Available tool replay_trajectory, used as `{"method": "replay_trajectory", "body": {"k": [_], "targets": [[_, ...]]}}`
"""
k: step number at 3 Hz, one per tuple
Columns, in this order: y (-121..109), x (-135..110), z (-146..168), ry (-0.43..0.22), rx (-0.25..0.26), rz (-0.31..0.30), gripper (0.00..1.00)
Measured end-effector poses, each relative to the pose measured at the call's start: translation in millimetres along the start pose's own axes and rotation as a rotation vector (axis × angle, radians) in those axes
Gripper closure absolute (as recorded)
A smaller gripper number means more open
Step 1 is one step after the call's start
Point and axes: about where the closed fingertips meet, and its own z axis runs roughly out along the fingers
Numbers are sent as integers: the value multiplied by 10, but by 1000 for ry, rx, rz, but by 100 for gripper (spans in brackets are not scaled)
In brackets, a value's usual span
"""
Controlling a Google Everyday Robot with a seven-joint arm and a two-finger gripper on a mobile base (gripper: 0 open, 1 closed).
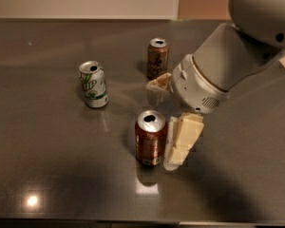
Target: Move coke can near 7up can
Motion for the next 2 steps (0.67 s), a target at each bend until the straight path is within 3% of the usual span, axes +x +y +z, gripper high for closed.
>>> {"method": "replay_trajectory", "body": {"k": [1,2], "targets": [[46,17,98,3,-12,-8,0],[70,20,149,3,-18,-10,17]]}}
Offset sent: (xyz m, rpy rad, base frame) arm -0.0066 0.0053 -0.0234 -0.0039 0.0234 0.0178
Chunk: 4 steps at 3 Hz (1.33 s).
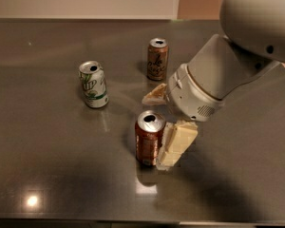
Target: Move coke can near 7up can
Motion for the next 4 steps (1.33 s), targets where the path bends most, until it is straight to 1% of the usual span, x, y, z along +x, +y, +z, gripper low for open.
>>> {"method": "replay_trajectory", "body": {"k": [2,3,4], "targets": [[-33,-52,-62,-4,-1,3,64],[-167,-203,-196,-6,15,13,87],[-452,-408,-345,-34,33,22,100]]}}
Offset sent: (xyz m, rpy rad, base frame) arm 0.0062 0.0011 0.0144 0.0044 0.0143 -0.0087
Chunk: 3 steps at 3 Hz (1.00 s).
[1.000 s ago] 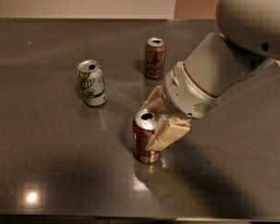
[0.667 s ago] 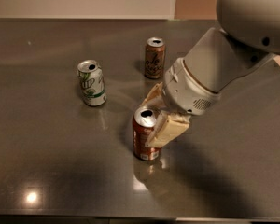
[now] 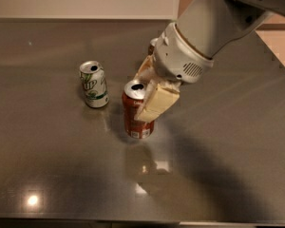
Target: Move coke can near 7up can
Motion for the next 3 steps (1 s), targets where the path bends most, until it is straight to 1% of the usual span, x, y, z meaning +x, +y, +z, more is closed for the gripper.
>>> {"method": "replay_trajectory", "body": {"k": [1,2,3], "targets": [[-295,-148,-31,-16,8,-5,100],[-547,-186,58,-15,-5,-8,100],[-743,-153,219,-10,-29,-4,100]]}}
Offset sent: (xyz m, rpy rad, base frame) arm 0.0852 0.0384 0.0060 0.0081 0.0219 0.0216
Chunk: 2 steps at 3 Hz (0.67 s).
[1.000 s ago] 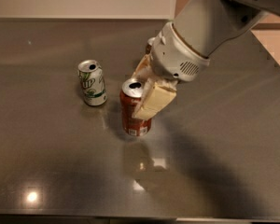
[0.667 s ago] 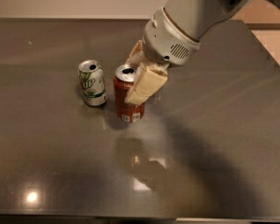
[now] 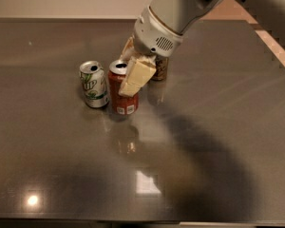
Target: Move coke can near 7up can
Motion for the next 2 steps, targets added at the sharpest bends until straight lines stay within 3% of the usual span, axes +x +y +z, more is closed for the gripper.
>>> {"method": "replay_trajectory", "body": {"k": [2], "targets": [[-175,43,244,9,-30,-13,100]]}}
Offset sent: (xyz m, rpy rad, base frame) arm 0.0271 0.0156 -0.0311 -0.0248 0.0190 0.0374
